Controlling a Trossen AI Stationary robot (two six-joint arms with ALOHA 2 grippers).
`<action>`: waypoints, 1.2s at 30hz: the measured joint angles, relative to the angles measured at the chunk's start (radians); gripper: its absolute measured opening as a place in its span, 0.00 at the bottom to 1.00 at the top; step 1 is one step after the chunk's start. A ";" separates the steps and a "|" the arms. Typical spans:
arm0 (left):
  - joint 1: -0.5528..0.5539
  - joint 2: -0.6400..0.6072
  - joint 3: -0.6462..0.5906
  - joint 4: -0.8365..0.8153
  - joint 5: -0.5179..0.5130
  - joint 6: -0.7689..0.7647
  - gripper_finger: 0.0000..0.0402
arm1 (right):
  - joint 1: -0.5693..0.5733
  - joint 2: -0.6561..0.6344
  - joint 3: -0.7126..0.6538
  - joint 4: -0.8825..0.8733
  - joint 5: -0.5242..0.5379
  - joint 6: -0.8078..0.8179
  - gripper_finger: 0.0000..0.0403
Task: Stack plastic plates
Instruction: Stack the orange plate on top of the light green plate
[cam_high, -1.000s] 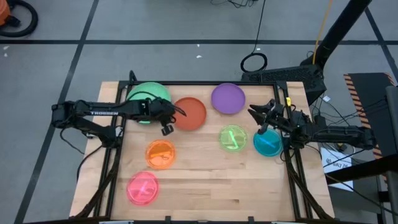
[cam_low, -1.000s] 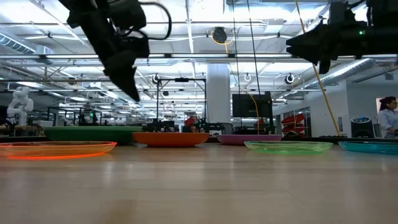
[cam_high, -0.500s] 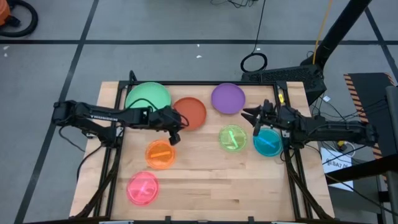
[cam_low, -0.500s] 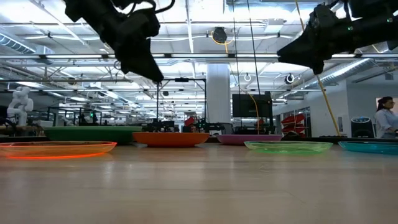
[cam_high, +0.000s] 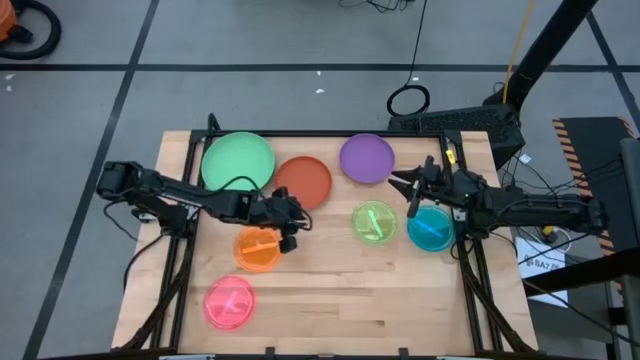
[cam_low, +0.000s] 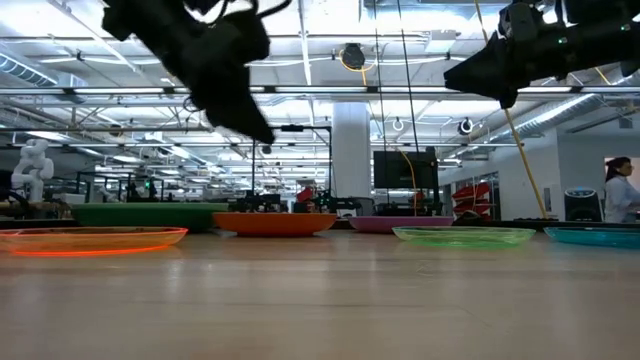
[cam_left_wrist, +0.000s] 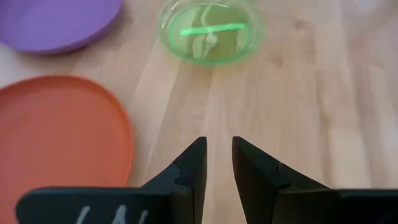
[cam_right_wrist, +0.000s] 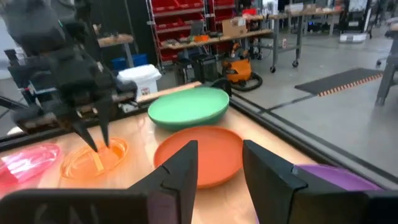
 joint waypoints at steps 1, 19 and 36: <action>0.002 0.008 -0.002 -0.009 -0.014 -0.005 0.21 | 0.000 -0.001 0.000 0.002 0.000 -0.002 0.29; 0.136 0.108 0.050 -0.018 -0.038 0.151 0.31 | 0.000 0.002 0.000 0.005 0.004 -0.034 0.29; 0.138 0.280 0.049 0.085 -0.094 0.244 0.58 | -0.003 0.005 0.000 -0.016 0.036 -0.040 0.29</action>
